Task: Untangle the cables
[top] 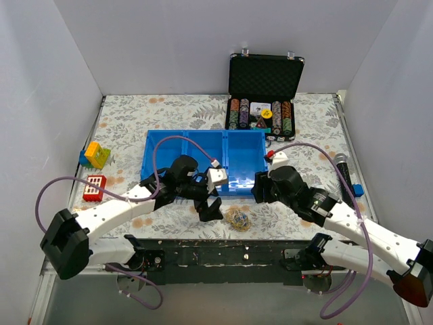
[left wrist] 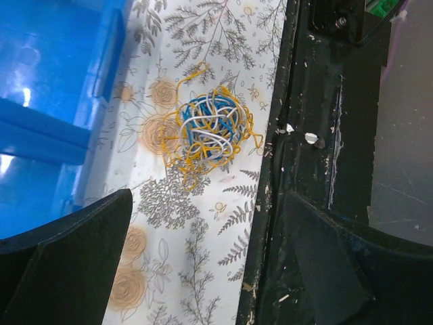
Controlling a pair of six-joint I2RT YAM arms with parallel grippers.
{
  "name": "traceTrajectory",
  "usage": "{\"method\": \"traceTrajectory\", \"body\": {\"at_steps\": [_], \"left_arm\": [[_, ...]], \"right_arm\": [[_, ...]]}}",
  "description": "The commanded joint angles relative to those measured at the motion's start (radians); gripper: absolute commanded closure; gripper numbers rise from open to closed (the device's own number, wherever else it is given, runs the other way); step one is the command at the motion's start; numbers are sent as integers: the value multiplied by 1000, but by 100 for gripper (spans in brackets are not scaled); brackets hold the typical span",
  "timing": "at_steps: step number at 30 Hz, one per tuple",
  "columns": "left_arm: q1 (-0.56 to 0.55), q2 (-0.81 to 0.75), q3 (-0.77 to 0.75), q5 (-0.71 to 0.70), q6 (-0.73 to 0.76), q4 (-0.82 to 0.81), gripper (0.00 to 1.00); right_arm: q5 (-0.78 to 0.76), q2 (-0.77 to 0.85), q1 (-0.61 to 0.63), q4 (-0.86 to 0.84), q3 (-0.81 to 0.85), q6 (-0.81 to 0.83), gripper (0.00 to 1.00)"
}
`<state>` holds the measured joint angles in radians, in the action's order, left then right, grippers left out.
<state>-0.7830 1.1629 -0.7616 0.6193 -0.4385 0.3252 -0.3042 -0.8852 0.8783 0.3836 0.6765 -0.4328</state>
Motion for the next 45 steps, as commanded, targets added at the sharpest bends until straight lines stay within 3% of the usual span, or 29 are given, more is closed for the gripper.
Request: {"method": "traceTrajectory", "body": {"at_steps": [1,9,15,21,30,37,45], "left_arm": [[-50,70,11,-41,-63,-130,3],[-53,219,-45,-63,-166,-195,4],[-59,303,-71,-7,-192,-215,16],[-87,343,-84,37,-192,-192,17],[-101,400,-100,25,-186,-221,48],[-102,379,-93,-42,-174,-215,86],[-102,271,-105,-70,-177,-146,98]], "right_arm": [[5,92,11,-11,-46,-44,38],[5,213,14,-35,-138,-57,43],[30,215,17,-57,-149,-35,49],[28,219,17,-74,-160,-20,51],[28,218,19,-84,-163,-7,56],[36,236,17,-78,-166,-4,59],[92,207,19,-132,-160,22,59]]}}
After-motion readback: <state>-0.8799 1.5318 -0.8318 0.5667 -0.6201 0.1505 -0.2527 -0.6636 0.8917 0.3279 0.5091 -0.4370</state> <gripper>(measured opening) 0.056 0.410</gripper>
